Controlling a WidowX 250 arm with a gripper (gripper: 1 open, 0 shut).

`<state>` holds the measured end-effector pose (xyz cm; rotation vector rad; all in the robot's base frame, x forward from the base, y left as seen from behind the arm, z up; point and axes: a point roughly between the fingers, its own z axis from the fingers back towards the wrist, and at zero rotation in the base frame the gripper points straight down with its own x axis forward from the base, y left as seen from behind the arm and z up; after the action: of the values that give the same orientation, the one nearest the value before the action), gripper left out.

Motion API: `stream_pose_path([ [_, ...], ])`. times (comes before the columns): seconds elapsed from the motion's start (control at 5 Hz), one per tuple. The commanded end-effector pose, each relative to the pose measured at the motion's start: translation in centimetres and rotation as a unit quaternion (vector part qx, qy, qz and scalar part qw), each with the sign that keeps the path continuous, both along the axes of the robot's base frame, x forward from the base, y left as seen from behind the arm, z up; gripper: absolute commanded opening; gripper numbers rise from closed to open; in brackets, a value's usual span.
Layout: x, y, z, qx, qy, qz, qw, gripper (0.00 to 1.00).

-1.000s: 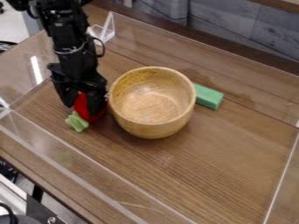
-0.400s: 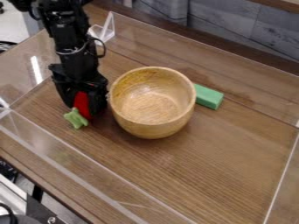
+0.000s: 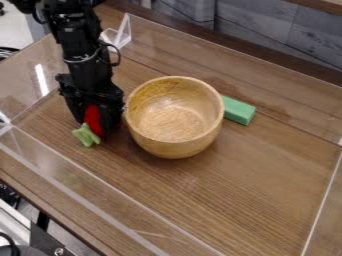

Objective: Move the red fruit to the right

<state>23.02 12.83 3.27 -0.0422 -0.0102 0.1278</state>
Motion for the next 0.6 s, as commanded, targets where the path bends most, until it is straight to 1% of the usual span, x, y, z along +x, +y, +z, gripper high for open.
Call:
stream_pose_path([
  [0.0, 0.6, 0.7, 2.1, 0.007, -0.028, 0.012, 0.9995, 0.00],
  [0.2, 0.7, 0.5, 4.0, 0.001, -0.041, 0.019, 0.9990, 0.00],
  [0.4, 1.1, -1.0, 6.6, -0.008, -0.062, 0.023, 0.9978, 0.00],
])
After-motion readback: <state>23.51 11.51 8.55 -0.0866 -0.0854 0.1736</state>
